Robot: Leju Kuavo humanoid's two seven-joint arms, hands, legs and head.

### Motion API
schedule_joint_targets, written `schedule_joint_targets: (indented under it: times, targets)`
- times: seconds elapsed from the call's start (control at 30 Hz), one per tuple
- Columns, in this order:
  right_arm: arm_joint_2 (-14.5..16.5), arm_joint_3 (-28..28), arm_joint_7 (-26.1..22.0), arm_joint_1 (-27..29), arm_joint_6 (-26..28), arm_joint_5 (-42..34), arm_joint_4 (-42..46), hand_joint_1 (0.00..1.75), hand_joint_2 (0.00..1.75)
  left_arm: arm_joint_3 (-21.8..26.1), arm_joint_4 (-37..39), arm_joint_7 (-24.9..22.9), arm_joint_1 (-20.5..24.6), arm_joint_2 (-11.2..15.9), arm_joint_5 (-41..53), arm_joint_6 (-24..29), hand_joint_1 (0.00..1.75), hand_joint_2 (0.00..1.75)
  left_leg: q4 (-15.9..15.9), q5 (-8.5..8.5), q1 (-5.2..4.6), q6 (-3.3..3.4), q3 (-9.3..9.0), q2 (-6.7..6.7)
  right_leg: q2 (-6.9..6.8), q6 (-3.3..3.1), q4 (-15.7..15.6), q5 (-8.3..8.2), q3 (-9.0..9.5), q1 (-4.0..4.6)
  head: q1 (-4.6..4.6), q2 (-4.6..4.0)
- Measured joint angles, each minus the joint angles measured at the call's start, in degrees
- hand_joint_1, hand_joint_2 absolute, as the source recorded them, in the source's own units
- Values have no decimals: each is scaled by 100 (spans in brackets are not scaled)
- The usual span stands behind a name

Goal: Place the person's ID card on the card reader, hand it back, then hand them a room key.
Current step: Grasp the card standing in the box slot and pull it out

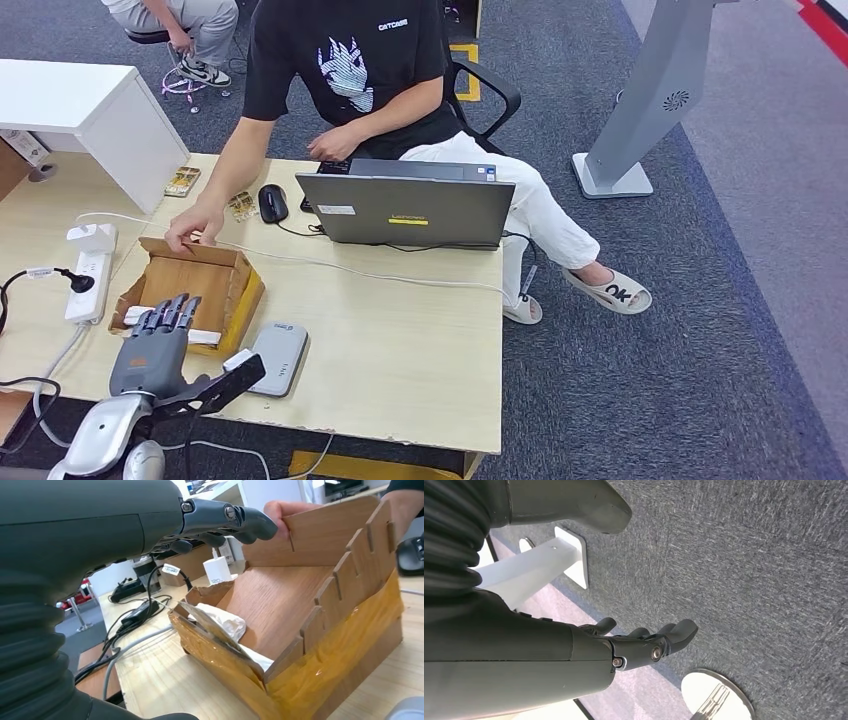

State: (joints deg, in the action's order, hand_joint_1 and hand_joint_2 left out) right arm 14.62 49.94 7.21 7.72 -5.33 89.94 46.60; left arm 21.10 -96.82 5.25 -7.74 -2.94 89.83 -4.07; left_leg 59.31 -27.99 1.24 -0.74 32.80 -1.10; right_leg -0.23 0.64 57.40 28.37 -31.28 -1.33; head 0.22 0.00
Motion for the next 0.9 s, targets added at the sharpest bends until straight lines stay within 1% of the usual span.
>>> schedule_joint_targets:
  times: [0.37,0.83,0.9]
  targets:
    - [-14,-52,-4,-22,50,0,-96,0,175,85,243,-61,119,262,0,-46,0,175,0,0,0,0,0,0,0,0,0,0,1,0,0,0]
    - [-26,-114,-8,-42,69,0,-169,0,175,107,409,-113,159,343,0,36,0,175,0,0,0,0,0,0,0,0,0,0,0,0,-1,0]
    - [-26,-117,-10,-44,79,0,-175,0,175,105,444,-117,162,362,0,66,3,175,0,0,0,0,0,0,0,0,0,0,0,0,0,0]
